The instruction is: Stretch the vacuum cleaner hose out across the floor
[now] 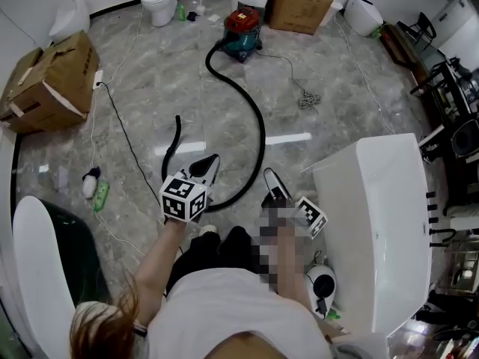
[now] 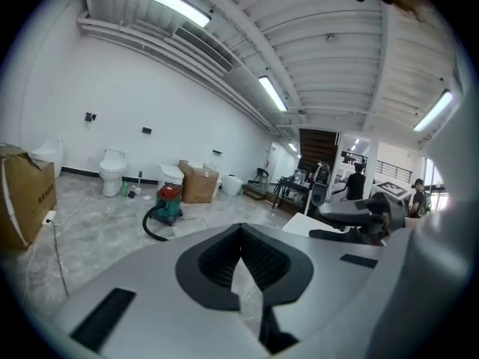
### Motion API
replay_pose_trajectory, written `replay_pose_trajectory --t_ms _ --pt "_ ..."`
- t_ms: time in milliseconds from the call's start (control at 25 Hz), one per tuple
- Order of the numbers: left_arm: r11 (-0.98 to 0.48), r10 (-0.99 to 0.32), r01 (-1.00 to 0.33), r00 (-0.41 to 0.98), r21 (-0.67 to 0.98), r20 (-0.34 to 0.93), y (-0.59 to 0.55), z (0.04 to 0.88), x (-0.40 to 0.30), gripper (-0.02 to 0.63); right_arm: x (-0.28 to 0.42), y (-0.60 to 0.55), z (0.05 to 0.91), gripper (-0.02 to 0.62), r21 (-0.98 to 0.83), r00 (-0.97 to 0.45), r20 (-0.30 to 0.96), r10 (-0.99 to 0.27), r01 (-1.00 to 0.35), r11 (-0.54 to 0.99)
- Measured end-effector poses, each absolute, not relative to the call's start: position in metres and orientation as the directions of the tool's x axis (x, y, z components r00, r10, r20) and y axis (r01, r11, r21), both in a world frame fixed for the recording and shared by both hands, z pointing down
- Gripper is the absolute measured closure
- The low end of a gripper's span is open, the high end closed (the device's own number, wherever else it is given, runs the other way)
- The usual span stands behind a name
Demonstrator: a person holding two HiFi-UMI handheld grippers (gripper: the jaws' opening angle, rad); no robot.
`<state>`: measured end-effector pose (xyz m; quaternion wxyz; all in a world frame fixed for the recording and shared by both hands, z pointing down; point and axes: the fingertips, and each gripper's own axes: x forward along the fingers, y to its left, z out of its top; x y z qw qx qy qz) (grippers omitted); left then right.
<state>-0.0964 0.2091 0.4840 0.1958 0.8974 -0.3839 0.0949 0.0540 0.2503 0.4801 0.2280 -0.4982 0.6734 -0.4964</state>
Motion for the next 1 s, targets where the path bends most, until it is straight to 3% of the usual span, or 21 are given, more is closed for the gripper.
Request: replay_pose_trajectory --t_ms 160,360,440,600,1000 --pt "-0.669 -0.62 -0.681 0.732 0.297 0.284 0.226 0.465 -0.073 0.597 0.052 0.251 0.473 0.378 -0.805 -0.383 0.22 -0.897 -0.591 0.055" --pt "-0.666 -0.621 -0.679 0.734 0.308 0.276 0.242 0.466 -0.064 0.597 0.041 0.256 0.477 0.554 -0.634 -0.343 0.296 -0.892 -0.768 0.085" --pt "-0.663 -0.632 -0.684 0.73 0.305 0.262 0.246 0.464 -0.064 0.598 0.033 0.256 0.47 0.577 -0.524 -0.331 0.297 -0.896 -0.841 0.137" --pt "-0.664 -0.652 -0.696 0.718 0.274 0.244 0.25 0.461 -0.065 0.597 0.01 0.257 0.455 0.58 -0.29 -0.344 0.291 -0.893 -0.921 0.26" --pt "-0.656 -0.675 -0.722 0.692 0.221 0.257 0.251 0.461 -0.073 0.597 -0.018 0.258 0.448 0.58 -0.126 -0.379 0.286 -0.88 -0.925 0.358"
